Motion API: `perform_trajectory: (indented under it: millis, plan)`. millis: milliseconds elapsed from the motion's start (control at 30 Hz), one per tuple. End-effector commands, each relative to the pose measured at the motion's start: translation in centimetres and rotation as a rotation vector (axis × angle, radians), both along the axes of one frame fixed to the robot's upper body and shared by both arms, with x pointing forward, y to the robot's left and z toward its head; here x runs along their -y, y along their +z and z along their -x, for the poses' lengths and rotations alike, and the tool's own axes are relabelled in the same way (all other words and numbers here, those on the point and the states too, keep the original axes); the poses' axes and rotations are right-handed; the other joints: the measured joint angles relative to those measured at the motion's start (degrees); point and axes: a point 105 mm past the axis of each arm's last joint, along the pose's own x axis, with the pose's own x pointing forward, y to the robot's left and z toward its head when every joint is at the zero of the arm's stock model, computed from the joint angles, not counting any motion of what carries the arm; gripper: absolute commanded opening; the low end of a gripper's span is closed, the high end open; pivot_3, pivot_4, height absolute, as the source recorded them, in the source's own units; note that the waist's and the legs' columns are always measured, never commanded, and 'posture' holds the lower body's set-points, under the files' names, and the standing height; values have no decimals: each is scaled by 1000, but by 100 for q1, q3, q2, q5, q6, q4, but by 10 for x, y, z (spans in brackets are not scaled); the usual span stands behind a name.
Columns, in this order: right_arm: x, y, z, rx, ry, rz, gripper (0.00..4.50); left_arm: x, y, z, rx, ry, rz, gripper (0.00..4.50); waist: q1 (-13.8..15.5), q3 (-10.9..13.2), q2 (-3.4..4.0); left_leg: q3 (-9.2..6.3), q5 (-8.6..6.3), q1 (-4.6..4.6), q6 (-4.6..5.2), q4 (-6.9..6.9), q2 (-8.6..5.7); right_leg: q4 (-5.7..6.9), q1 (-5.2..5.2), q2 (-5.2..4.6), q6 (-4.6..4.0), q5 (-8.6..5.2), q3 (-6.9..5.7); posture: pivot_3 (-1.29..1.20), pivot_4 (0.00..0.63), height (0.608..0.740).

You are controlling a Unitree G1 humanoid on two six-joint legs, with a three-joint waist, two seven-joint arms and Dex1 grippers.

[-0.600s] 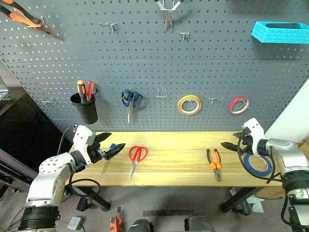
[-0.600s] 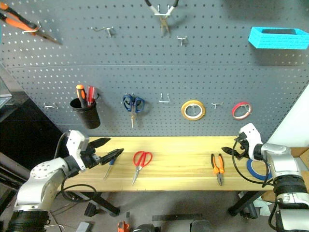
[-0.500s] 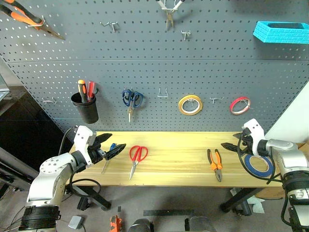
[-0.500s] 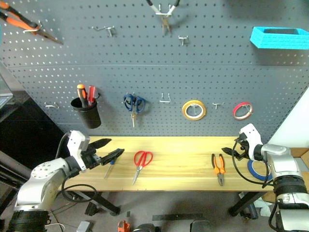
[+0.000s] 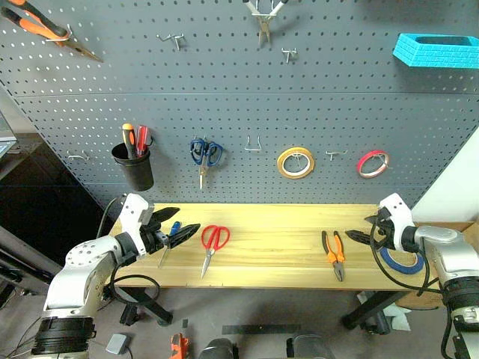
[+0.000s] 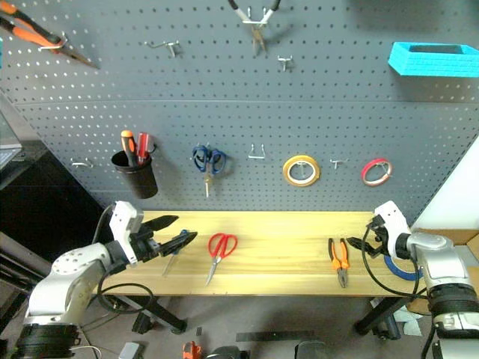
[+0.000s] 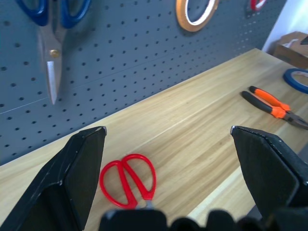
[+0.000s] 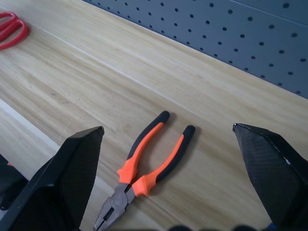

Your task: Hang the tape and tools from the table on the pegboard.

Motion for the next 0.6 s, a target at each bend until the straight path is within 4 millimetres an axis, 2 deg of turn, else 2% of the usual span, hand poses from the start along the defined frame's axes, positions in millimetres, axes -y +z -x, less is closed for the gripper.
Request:
perform_trajectory:
  millis: [33, 433, 600]
  plan:
    - [7, 17, -3, 58, -19, 25, 4500, 8, 16, -2, 52, -49, -6, 4447, -3, 1, 0, 2, 0, 0, 0, 0, 2, 0, 0, 0, 1, -1, 1, -110, 13, 740]
    - [15, 17, -8, 65, -82, 52, 4500, 18, 12, 1, 39, -80, -10, 4447, -4, 3, -2, 41, -4, 2, 6, 0, 32, -2, -1, 5, 4, -8, 6, -112, 24, 740]
    - [50, 6, -18, 45, -326, 131, 4500, 61, -10, 8, 49, -149, -54, 4447, 8, 20, -9, 60, -4, 5, 7, 1, 30, -6, -1, 5, -3, -10, 28, -119, 54, 740]
